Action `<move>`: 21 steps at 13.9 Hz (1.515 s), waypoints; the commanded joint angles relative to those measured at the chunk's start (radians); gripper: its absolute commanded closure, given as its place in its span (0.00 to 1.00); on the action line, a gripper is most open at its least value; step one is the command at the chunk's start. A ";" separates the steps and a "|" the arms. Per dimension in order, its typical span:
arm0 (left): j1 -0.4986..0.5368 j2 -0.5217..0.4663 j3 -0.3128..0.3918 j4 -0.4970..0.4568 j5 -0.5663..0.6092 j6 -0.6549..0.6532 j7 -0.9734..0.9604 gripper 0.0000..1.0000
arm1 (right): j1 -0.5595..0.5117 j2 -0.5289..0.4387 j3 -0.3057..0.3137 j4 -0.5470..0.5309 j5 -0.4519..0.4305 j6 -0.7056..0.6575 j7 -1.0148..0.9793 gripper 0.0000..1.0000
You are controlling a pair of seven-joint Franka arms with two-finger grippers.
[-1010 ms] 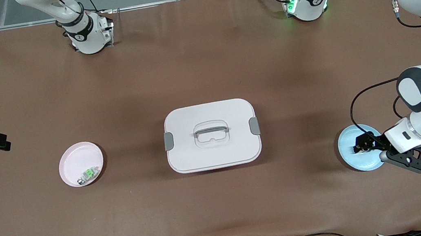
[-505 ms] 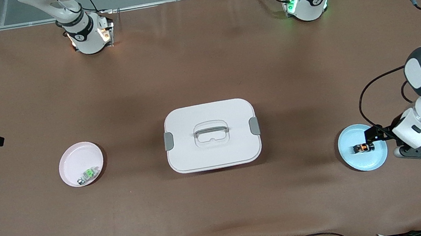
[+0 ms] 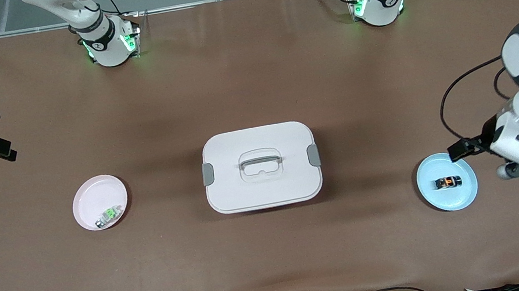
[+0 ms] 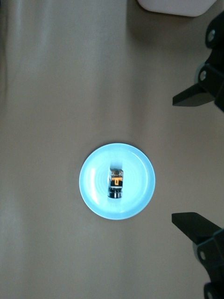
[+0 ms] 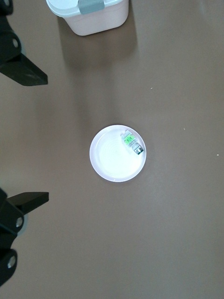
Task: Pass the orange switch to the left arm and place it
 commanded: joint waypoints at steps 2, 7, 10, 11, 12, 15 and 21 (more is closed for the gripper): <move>0.045 -0.201 0.004 -0.145 0.013 -0.028 -0.007 0.00 | -0.005 -0.057 -0.050 -0.073 0.064 0.023 0.008 0.00; 0.053 -0.442 0.002 -0.324 0.003 -0.114 -0.006 0.00 | 0.013 -0.058 -0.051 -0.067 0.058 0.023 -0.004 0.00; 0.050 -0.526 -0.006 -0.381 0.000 -0.126 -0.006 0.00 | 0.018 -0.067 -0.051 -0.071 0.053 0.025 -0.007 0.00; 0.048 -0.537 -0.007 -0.380 -0.010 -0.151 -0.006 0.00 | 0.018 -0.069 -0.051 -0.071 0.053 0.025 -0.012 0.00; 0.048 -0.549 -0.007 -0.381 -0.019 -0.165 -0.006 0.00 | 0.021 -0.072 -0.051 -0.073 0.052 0.025 -0.014 0.00; 0.047 -0.563 -0.029 -0.377 -0.028 -0.188 0.012 0.00 | 0.028 -0.074 -0.050 -0.073 0.035 0.025 -0.026 0.00; 0.050 -0.530 -0.042 -0.286 -0.030 -0.317 0.075 0.00 | 0.057 -0.074 -0.050 -0.071 0.026 0.026 -0.079 0.00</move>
